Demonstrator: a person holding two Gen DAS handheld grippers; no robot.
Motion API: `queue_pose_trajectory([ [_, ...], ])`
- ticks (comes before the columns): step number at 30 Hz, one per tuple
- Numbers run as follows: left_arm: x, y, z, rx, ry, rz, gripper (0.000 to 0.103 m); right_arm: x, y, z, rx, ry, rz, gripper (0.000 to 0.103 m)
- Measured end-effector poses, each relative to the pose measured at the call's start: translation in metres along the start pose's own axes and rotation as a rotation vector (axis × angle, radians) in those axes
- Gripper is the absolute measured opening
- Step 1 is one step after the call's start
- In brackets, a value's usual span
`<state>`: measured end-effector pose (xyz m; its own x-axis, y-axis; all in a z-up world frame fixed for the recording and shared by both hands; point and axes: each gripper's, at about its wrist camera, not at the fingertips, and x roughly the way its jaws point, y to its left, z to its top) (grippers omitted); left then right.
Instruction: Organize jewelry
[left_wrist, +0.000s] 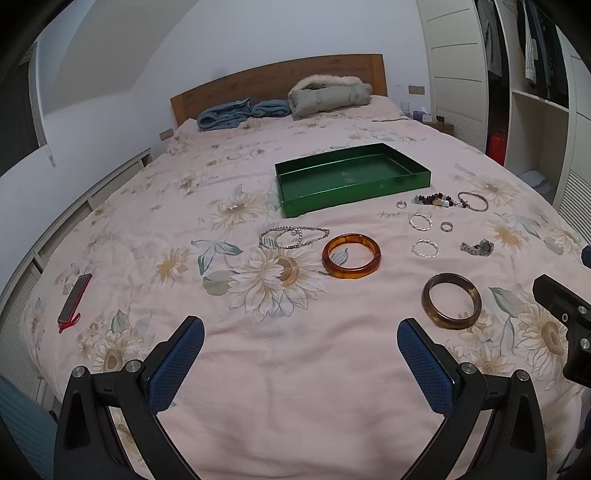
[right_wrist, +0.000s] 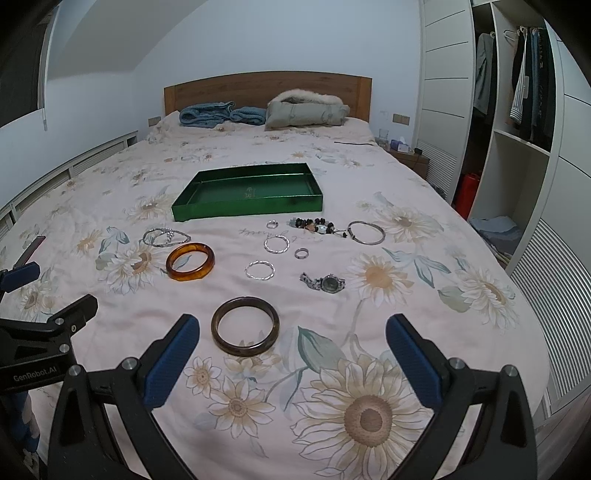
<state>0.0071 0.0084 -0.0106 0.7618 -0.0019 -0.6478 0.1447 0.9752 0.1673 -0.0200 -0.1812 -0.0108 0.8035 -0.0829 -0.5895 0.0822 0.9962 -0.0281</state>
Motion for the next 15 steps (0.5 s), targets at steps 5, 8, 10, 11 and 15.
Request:
queue_pose_trajectory([
  [5, 0.0004, 0.0005, -0.0005, -0.003, -0.002, -0.001, 0.103, 0.0011, 0.0006, 0.0004, -0.001, 0.001, -0.001, 0.102],
  [8, 0.0019, 0.0011, -0.0018, -0.008, -0.001, -0.001, 0.103, 0.0003, 0.0007, -0.0004, -0.001, 0.002, -0.001, 0.102],
  [10, 0.0033, 0.002, -0.0023, -0.01, 0.001, -0.004, 0.103, -0.0015, 0.0001, -0.0009, -0.002, 0.003, -0.001, 0.102],
  [11, 0.0035, 0.0019, -0.0025, -0.01, 0.001, -0.004, 0.103, -0.0018, -0.0003, 0.0002, -0.002, 0.003, -0.001, 0.102],
  [15, 0.0038, 0.0026, -0.0025, -0.01, 0.004, -0.006, 0.103, 0.0021, 0.0009, 0.0004, -0.002, 0.004, -0.001, 0.102],
])
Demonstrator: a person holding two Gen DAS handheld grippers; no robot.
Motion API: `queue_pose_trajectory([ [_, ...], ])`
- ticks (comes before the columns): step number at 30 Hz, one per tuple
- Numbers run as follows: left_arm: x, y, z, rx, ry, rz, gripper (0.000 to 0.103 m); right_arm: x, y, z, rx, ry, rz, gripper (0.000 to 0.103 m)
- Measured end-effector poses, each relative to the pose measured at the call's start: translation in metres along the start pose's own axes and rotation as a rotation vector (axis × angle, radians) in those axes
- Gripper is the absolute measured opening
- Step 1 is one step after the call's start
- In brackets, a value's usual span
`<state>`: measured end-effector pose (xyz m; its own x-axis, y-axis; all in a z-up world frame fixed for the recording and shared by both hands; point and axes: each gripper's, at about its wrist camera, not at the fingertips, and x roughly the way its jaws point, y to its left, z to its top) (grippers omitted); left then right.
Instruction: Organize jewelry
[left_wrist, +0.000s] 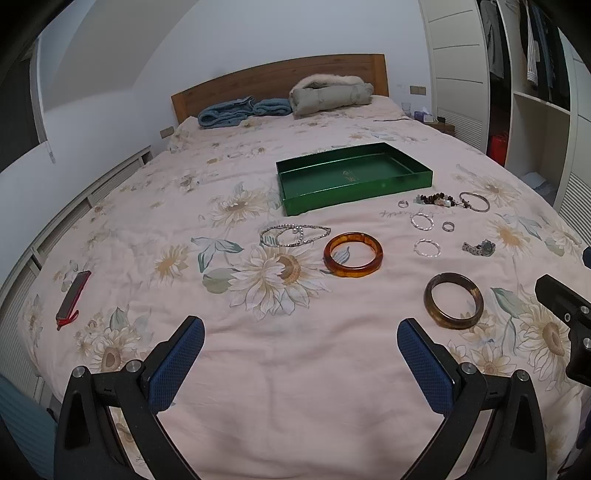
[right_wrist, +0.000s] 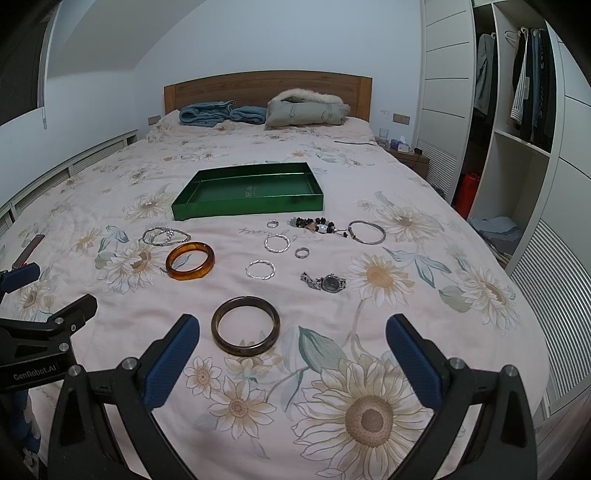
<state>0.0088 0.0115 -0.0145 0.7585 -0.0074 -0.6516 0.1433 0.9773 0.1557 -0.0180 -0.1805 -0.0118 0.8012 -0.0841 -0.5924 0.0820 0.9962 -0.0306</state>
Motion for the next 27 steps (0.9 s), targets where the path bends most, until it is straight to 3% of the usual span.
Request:
queue_pose_trajectory([
  [27, 0.011, 0.005, -0.004, -0.007, 0.058, -0.036, 0.103, -0.001, 0.003, 0.001, -0.006, 0.004, -0.003, 0.102],
])
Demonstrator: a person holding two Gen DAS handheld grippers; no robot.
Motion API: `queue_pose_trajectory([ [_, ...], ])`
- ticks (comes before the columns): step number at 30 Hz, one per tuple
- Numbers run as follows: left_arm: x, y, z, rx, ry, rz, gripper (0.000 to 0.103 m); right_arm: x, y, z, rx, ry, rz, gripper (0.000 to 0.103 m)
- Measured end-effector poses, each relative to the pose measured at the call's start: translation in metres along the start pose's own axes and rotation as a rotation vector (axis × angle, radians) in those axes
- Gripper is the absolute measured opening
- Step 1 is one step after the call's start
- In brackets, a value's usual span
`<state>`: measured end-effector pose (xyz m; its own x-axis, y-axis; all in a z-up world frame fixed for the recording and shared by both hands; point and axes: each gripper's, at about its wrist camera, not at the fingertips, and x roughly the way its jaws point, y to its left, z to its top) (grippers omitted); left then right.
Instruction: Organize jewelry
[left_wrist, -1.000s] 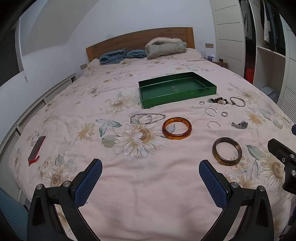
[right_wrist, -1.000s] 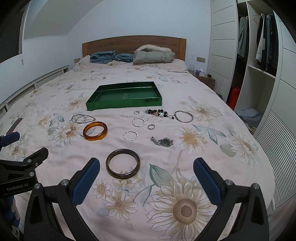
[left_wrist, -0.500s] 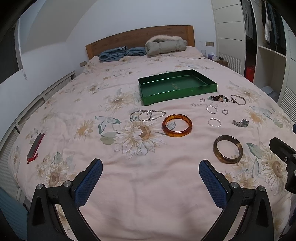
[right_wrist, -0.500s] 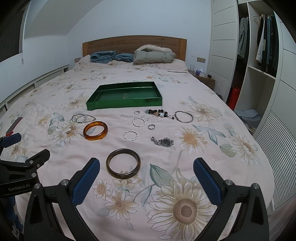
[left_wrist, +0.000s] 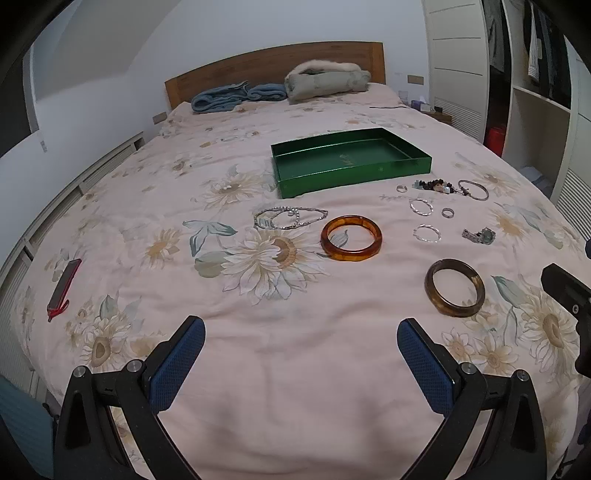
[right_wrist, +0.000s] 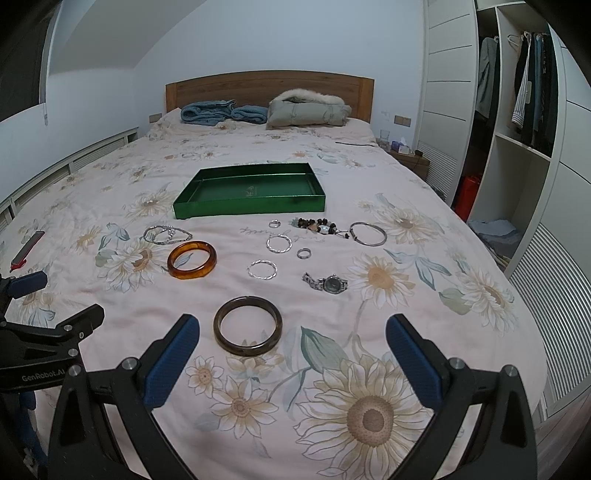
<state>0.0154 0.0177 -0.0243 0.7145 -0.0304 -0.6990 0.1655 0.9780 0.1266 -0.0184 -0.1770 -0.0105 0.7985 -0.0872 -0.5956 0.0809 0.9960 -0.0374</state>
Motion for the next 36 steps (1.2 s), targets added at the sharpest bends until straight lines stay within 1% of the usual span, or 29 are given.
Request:
queue_pose_trajectory([
  [6, 0.0016, 0.0002, -0.0002, 0.001, 0.005, -0.004, 0.102, 0.0021, 0.0011, -0.0009, -0.002, 0.001, -0.001, 0.102],
  [13, 0.0027, 0.0057, -0.0008, -0.039, 0.017, -0.017, 0.102, 0.0026, 0.0019, -0.0006, -0.003, 0.001, -0.002, 0.102],
  [18, 0.0041, 0.0049, 0.0003, -0.024, 0.026, -0.03, 0.1, 0.003, 0.0024, -0.0004, -0.005, 0.003, -0.002, 0.102],
  [29, 0.0015, 0.0075, 0.0043, -0.03, 0.018, -0.061, 0.1, 0.0057, 0.0038, -0.0018, -0.009, 0.006, -0.002, 0.102],
  [36, 0.0024, 0.0049, 0.006, -0.021, 0.025, -0.045, 0.1, 0.0069, 0.0037, -0.0029, -0.009, 0.007, -0.001, 0.102],
])
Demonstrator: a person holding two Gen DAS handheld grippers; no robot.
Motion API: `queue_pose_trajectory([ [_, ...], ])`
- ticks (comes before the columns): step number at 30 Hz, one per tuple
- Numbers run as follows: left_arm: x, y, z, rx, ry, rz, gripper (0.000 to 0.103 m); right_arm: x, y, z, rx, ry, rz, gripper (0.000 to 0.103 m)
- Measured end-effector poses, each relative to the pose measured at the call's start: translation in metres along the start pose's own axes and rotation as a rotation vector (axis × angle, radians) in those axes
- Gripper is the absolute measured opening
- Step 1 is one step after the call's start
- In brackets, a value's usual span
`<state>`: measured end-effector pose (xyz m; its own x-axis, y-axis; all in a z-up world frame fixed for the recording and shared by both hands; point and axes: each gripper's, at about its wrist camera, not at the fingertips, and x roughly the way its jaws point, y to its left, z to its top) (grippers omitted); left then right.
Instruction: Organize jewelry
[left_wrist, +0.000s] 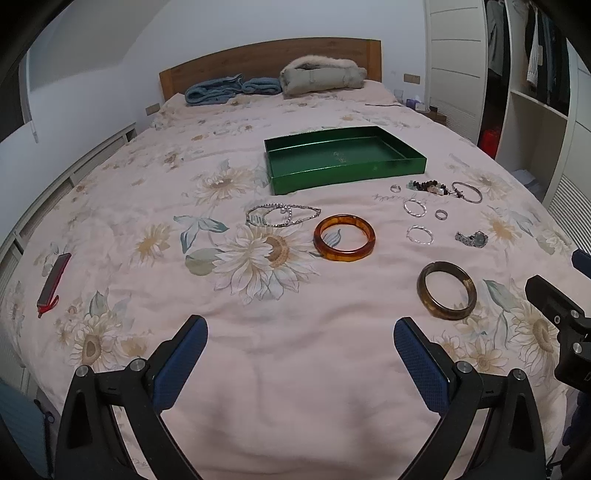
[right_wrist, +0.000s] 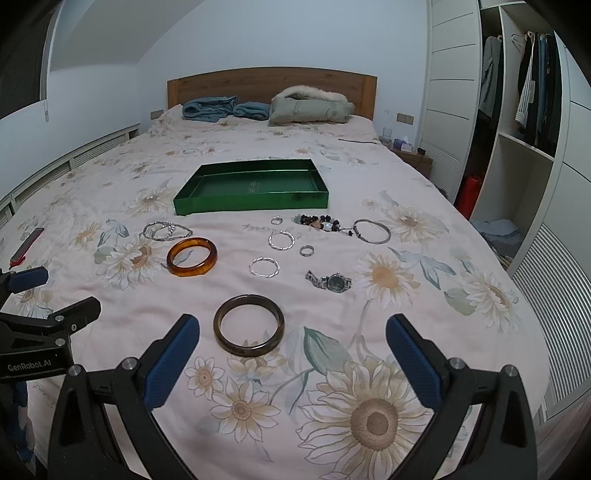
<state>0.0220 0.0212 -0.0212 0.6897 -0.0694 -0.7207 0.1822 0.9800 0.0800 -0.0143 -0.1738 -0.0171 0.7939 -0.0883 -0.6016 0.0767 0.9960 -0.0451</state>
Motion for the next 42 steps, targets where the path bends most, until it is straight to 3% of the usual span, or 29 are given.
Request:
queue_pose_trajectory([
  [24, 0.011, 0.011, -0.005, -0.001, 0.003, 0.032, 0.1, 0.01, 0.016, -0.002, -0.063, 0.03, 0.016, 0.102],
  [42, 0.019, -0.013, 0.002, 0.041, 0.017, 0.051, 0.1, 0.026, 0.003, -0.003, -0.05, 0.05, 0.031, 0.102],
])
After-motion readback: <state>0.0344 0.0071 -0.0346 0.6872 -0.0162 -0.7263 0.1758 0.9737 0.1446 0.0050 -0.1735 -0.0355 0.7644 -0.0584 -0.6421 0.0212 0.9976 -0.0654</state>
